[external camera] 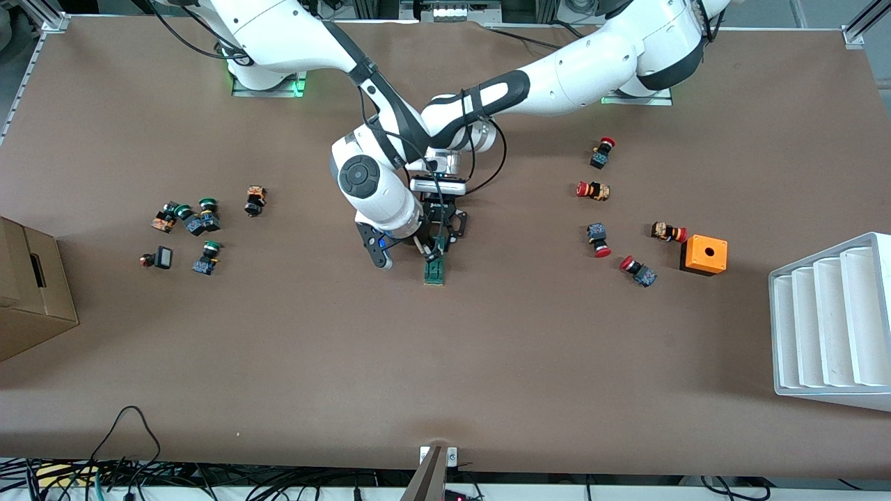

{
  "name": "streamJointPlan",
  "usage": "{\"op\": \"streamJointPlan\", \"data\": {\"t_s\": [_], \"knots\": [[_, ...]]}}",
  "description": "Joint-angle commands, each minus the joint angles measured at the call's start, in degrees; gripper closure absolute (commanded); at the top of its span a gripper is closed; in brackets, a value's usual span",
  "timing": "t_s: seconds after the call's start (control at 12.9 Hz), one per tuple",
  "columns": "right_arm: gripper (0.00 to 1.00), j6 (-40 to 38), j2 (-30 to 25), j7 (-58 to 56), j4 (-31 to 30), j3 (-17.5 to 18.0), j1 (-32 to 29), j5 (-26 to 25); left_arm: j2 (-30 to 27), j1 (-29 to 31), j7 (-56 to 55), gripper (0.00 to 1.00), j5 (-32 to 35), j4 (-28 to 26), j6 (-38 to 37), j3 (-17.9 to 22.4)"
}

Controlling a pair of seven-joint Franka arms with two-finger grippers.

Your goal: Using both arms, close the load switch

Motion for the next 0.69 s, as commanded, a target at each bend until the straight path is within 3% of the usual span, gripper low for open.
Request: {"op": "streamJointPlan", "data": {"t_s": [0.0,0.39,0.62], "knots": [[0.68,0.23,1.15,1.37,3.28,0.31,-0.59,-0.62,2.31,-0.18,-0.18,0.59,1.19,0.46,1.19,0.51],[0.68,-0.39,1.24,2.25,3.55,0.4,-0.51,-0.71,2.31,-0.18,-0.18,0.59,1.19,0.46,1.19,0.51],[0.76,-0.39,1.24,2.16,3.55,0.4,-0.6,-0.79,2.31,-0.18,-0.18,0.59,1.19,0.46,1.28,0.51]]}}
